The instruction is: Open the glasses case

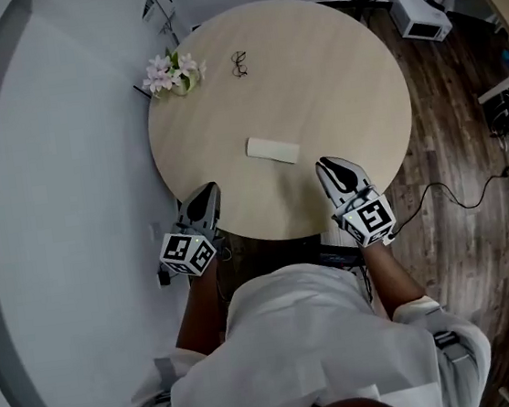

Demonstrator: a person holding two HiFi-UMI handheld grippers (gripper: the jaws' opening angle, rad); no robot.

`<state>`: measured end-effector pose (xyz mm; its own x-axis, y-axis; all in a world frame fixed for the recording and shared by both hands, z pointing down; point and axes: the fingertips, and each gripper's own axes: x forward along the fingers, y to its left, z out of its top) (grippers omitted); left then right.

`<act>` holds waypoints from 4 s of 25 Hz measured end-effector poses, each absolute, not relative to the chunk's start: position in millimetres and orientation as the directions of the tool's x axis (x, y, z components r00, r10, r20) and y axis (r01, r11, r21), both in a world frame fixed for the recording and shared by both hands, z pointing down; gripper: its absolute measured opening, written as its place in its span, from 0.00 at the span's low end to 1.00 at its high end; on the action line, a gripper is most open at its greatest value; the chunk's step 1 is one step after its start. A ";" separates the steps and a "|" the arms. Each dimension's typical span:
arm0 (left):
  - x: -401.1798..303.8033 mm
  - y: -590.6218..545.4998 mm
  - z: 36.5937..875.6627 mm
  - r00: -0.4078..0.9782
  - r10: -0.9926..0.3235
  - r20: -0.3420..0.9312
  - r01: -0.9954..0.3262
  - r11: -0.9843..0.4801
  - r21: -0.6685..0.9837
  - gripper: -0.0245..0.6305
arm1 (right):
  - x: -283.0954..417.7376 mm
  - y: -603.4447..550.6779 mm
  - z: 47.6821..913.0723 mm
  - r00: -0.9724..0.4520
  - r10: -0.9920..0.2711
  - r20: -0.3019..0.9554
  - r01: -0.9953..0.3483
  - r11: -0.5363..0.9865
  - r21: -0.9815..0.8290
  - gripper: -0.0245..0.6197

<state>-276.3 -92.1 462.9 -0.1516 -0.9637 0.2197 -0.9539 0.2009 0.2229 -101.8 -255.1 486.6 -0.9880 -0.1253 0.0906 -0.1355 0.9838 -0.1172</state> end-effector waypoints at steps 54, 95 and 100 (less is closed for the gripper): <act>-344.9 -156.3 595.3 0.194 -0.930 0.312 -0.948 -0.096 0.305 0.06 | -173.1 -252.1 726.0 -0.720 -0.254 0.646 0.244 0.779 0.578 0.17; -356.8 -167.0 545.5 0.270 -0.933 0.238 -0.930 -0.188 0.316 0.06 | -171.7 -349.5 660.5 -0.750 -0.226 0.622 -0.302 0.953 -0.017 0.20; -336.5 -177.4 522.0 0.390 -0.900 0.197 -0.891 -0.314 0.329 0.06 | -141.6 -324.2 574.4 -0.809 -0.410 0.422 -0.478 0.876 -0.065 0.14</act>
<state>-336.5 -177.4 522.0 0.3896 -0.8997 0.1968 -0.8906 -0.3136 0.3294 -141.6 -324.2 574.4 -0.8088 -0.4099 0.4217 -0.4778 0.8761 -0.0649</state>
